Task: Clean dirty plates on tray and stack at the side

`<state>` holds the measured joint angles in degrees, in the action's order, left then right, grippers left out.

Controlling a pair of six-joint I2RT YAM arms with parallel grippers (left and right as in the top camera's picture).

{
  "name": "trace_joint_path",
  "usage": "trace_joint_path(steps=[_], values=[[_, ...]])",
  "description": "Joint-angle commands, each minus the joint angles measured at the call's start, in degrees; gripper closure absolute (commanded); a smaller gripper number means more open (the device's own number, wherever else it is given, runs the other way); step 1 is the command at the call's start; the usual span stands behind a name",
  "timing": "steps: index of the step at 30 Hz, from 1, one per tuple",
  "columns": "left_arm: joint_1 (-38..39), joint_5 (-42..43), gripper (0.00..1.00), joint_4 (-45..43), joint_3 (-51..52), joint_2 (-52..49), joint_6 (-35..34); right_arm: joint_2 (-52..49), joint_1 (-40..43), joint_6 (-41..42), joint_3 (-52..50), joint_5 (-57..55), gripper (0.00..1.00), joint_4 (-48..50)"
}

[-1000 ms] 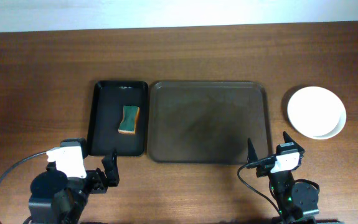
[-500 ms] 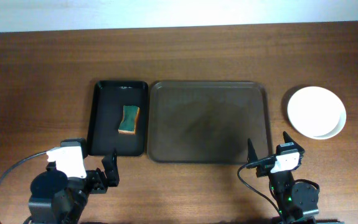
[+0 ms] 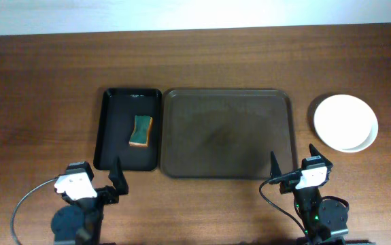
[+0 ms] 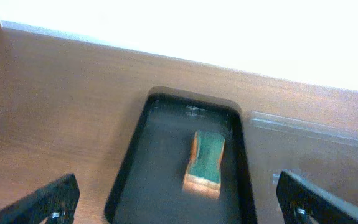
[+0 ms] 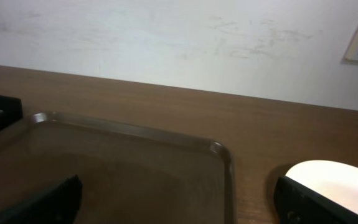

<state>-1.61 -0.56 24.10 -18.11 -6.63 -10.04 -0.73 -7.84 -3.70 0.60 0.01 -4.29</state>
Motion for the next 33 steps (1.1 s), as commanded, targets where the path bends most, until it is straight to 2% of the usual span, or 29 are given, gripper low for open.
trace_joint_path(steps=[1, 6, 11, 14, 33], values=[[-0.3, 1.2, 0.0, -11.0, 8.6, 5.9, 0.7, 0.5, -0.3, -0.4, -0.3, -0.3, 0.01, -0.3], [-0.3, 0.5, 0.0, -31.1, 17.7, 6.4, 1.0, 0.5, -0.3, -0.4, -0.3, -0.3, 0.01, -0.3], [-0.3, -0.8, 0.01, -29.2, 17.6, 6.4, 4.6, 0.5, -0.3, -0.4, -0.3, -0.3, 0.01, -0.3], [-0.3, 1.4, 0.01, -19.5, 17.6, 6.4, 4.5, 0.5, -0.3, -0.4, -0.3, -0.3, 0.01, -0.3], [-0.3, 2.5, 0.0, -19.5, 17.6, 6.3, 4.5, 0.5, -0.3, -0.4, -0.3, -0.3, 0.01, -0.3]])
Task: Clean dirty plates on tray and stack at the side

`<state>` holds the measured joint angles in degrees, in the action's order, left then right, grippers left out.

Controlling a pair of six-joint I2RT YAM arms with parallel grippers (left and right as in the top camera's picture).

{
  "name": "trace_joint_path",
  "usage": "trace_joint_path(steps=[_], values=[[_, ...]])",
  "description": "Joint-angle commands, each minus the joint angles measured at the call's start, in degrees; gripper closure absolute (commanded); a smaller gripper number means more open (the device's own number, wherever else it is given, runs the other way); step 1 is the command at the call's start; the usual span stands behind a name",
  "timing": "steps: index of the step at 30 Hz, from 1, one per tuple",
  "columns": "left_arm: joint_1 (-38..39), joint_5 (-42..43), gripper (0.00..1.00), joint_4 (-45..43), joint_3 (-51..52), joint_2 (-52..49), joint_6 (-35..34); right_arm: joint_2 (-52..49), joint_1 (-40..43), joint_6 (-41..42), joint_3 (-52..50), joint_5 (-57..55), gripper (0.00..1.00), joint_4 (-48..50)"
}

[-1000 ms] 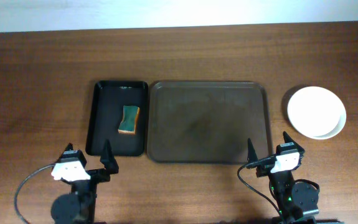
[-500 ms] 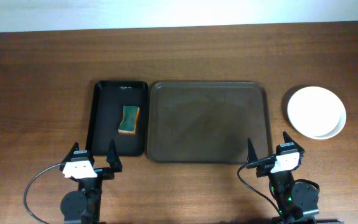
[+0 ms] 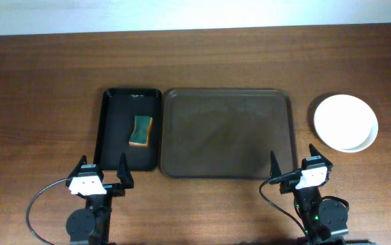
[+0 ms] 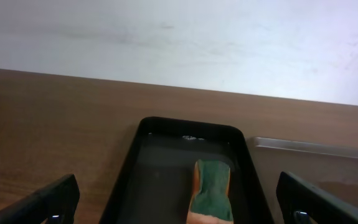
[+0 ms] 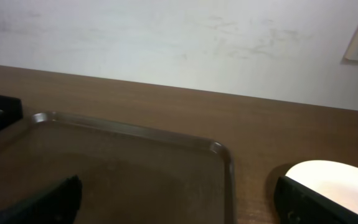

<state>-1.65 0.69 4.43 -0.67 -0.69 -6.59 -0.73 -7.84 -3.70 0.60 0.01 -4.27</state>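
A stack of white plates (image 3: pixel 345 122) (image 5: pixel 334 180) rests on the table right of the brown tray (image 3: pixel 228 133) (image 5: pixel 135 168), whose surface is bare. A green and orange sponge (image 3: pixel 141 130) (image 4: pixel 211 199) lies in the small black tray (image 3: pixel 128 128) (image 4: pixel 147 180). My left gripper (image 3: pixel 103 168) (image 4: pixel 179 208) stands open at the near edge, facing the black tray, nothing between its fingers. My right gripper (image 3: pixel 292 162) (image 5: pixel 179 202) stands open near the brown tray's front right corner, holding nothing.
The wooden table (image 3: pixel 45 88) stretches to a white wall at the back. A cable loops beside each arm base at the near edge. A beige wall panel shows at the far right.
My left arm has turned from a slanted stance to square on behind the black tray, and its view has levelled. The right arm, plates, sponge and trays are unchanged.
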Motion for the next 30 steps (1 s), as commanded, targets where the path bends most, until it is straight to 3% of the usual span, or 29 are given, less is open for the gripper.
trace_joint_path(steps=[1, 30], values=[[-0.2, 1.2, 0.0, 0.2, 0.1, 0.3, 1.1, 0.5, -0.3, -0.4, -0.3, -0.3, 0.01, -0.3], [-0.2, 1.2, 0.01, 0.2, 0.1, 0.3, 1.1, 0.5, -0.3, -0.4, -0.3, -0.3, 0.01, -0.3]])
